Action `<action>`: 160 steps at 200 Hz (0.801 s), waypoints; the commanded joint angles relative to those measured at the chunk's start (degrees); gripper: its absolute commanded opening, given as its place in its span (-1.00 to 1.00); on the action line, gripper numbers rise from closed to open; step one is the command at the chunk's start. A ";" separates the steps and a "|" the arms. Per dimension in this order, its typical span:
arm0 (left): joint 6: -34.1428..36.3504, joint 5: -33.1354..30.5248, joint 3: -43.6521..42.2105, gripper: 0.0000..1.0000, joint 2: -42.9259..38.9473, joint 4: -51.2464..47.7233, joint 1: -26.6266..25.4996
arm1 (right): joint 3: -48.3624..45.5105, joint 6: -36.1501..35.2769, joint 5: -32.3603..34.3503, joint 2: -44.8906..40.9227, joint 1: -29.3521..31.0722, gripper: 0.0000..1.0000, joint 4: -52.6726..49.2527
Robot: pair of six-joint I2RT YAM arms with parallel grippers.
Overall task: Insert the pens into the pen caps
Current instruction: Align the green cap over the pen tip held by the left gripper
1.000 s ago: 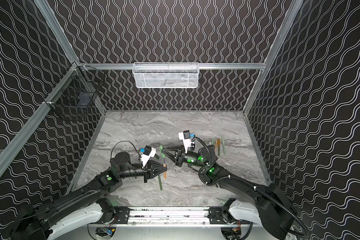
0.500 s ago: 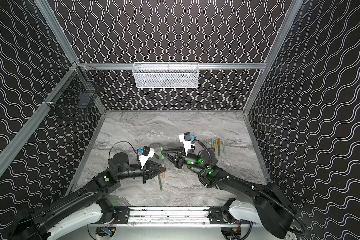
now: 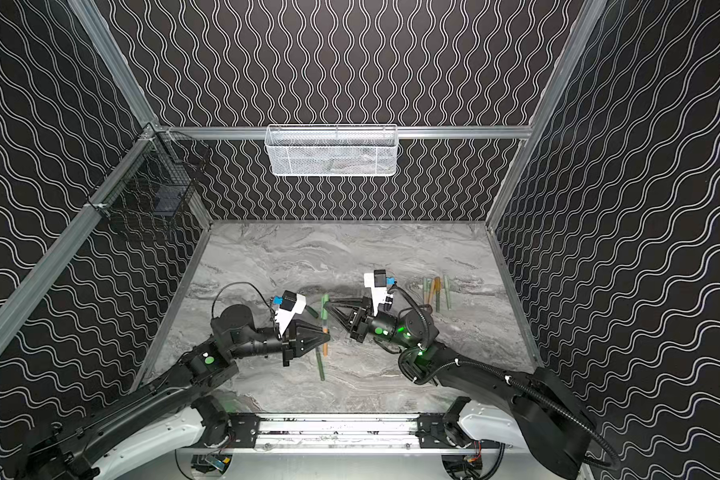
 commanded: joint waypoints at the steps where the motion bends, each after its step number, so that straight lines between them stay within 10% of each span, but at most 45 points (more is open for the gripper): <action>1: 2.61 -0.08 1.50 -1.00 -0.63 6.96 0.00 | -0.14 -1.30 1.63 -0.65 0.48 -0.71 -6.20; 160: 2.17 6.17 2.43 -1.00 2.55 9.30 0.00 | 9.21 -12.84 -2.32 -5.74 0.34 -0.02 -25.11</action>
